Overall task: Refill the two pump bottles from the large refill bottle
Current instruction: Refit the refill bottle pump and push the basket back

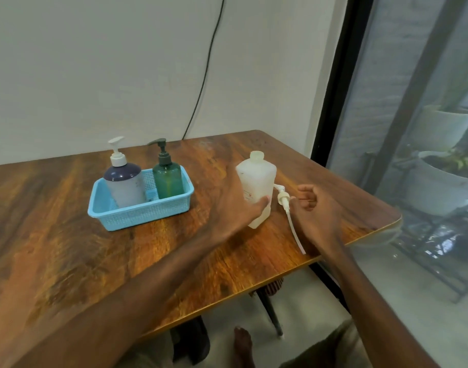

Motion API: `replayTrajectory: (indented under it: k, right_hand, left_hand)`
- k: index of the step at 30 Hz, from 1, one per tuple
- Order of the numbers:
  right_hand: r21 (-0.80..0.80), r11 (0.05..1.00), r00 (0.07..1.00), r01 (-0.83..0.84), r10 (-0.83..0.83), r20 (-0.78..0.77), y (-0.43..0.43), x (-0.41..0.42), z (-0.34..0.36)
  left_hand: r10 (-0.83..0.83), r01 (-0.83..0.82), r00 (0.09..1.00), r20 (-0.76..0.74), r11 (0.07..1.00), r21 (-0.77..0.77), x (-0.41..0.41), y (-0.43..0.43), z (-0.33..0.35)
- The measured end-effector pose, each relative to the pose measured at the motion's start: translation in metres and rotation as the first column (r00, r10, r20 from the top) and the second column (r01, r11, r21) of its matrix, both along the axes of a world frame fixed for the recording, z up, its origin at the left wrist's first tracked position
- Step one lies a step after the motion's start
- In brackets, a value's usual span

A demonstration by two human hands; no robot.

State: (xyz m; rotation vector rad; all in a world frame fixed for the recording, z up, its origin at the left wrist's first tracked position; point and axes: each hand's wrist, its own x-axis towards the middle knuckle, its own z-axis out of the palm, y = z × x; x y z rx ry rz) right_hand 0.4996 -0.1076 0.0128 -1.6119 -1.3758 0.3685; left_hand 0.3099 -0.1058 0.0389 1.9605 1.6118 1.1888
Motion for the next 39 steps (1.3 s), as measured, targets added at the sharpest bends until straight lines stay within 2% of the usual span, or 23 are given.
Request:
replayTrajectory:
  k: [6,10,13,15,17,20,23,30,35,39]
  right_hand:
    - [-0.120,0.984,0.970,-0.130,0.151,0.191,0.031,-0.011,-0.001]
    - [-0.220,0.959,0.947,-0.181,0.230,0.224,0.040,-0.027,0.004]
    - [-0.241,0.951,0.929,-0.192,0.255,0.267,0.039,-0.038,0.010]
    - [-0.164,0.970,0.947,-0.177,0.213,0.239,0.034,-0.040,0.022]
    - [-0.032,0.985,0.974,-0.171,0.174,0.147,0.027,-0.039,0.042]
    - [0.141,0.964,0.971,-0.224,0.234,-0.055,0.016,-0.042,0.086]
    - [0.291,0.910,0.926,-0.295,0.347,-0.145,0.008,-0.049,0.129]
    - [0.502,0.752,0.846,-0.426,0.528,-0.073,-0.005,-0.067,0.203]
    - [0.540,0.710,0.830,-0.452,0.557,-0.038,-0.005,-0.077,0.236]
    - [0.507,0.719,0.832,-0.476,0.555,-0.007,0.001,-0.080,0.229]
  left_hand:
    - [-0.021,0.022,0.999,-0.038,1.000,0.012,-0.032,0.010,-0.004]
    - [-0.056,0.057,0.998,0.041,0.998,-0.026,-0.051,0.009,-0.015]
    - [-0.098,0.098,0.995,-0.002,0.995,0.013,-0.055,0.009,-0.026]
    - [-0.102,0.102,0.995,-0.003,0.994,0.029,-0.056,0.009,-0.030]
    - [-0.109,0.108,0.994,0.014,0.993,0.045,-0.057,0.009,-0.034]
    - [-0.123,0.121,0.992,0.037,0.991,0.052,-0.057,0.008,-0.040]
    - [-0.107,0.105,0.994,0.036,0.994,0.041,-0.055,0.008,-0.042]
    - [-0.094,0.094,0.995,0.041,0.996,-0.001,-0.056,0.011,-0.046]
    - [-0.099,0.099,0.994,0.043,0.995,-0.015,-0.056,0.012,-0.046]
    - [-0.101,0.102,0.994,0.033,0.994,-0.042,-0.056,0.014,-0.048]
